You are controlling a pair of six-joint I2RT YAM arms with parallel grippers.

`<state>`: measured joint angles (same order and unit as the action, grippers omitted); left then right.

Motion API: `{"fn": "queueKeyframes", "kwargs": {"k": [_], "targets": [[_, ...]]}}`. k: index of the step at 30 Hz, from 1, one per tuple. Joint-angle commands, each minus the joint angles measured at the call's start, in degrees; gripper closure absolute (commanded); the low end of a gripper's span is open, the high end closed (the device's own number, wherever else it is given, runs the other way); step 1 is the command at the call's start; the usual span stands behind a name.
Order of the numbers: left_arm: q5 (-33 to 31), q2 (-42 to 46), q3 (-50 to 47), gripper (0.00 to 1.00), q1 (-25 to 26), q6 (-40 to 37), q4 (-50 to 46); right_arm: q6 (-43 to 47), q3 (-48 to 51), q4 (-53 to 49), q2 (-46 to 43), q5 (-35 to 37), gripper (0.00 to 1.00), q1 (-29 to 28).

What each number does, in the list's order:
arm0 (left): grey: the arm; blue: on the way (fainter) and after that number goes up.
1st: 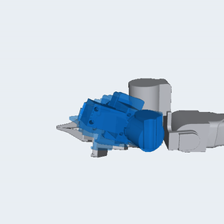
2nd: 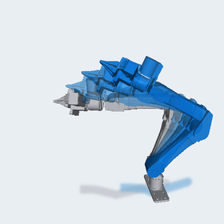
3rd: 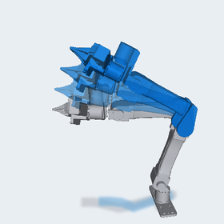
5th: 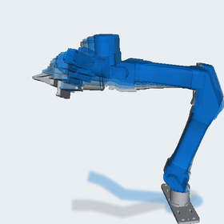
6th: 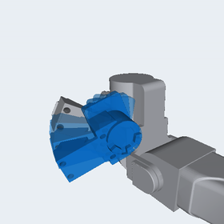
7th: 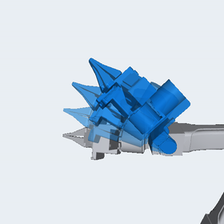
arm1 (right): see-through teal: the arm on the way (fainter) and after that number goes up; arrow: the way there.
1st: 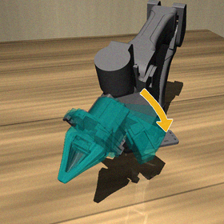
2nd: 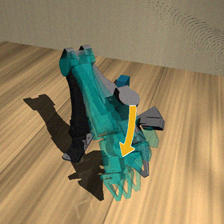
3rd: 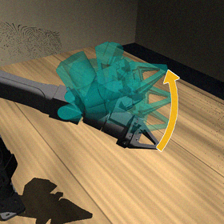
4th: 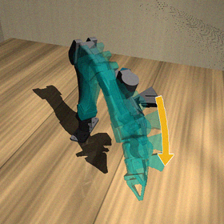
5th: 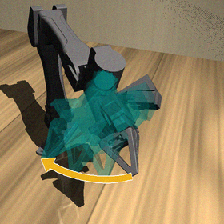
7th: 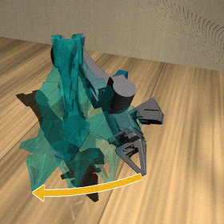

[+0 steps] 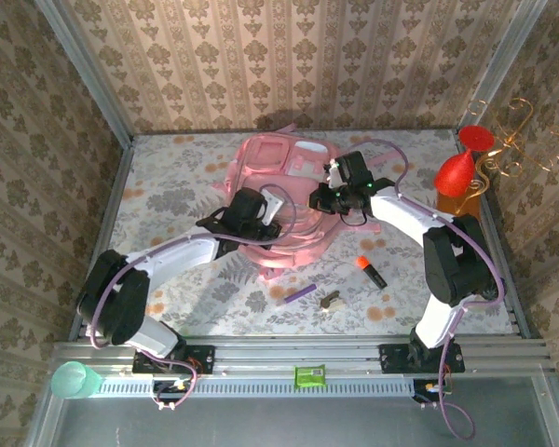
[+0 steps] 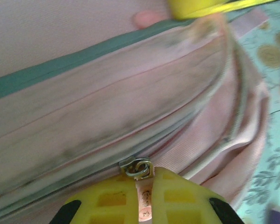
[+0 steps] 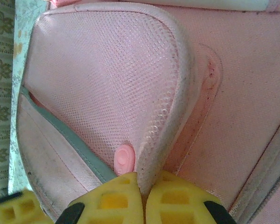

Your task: Pack the student bag

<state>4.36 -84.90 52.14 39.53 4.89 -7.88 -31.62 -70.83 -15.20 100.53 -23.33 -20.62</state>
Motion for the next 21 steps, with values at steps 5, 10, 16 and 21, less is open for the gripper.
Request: {"fn": "queueKeyframes", "kwargs": {"k": [5,10,16,21], "targets": [[-9.5,3.6,-2.8,1.00,-9.9,-2.8,-4.0,12.7,-0.7,-6.6,-1.6,-3.0,1.00,5.2],[-5.3,2.8,-1.3,1.00,-11.2,-4.0,-3.8,16.1,-9.8,-11.8,5.4,-4.1,1.00,6.5],[4.5,2.9,-1.9,1.00,-5.8,-0.5,0.4,10.4,-16.2,-11.8,8.5,-2.9,0.81,6.9],[7.5,1.6,-1.0,1.00,-0.8,3.5,4.2,8.3,-12.8,-13.1,2.7,6.4,0.49,7.1]]}}
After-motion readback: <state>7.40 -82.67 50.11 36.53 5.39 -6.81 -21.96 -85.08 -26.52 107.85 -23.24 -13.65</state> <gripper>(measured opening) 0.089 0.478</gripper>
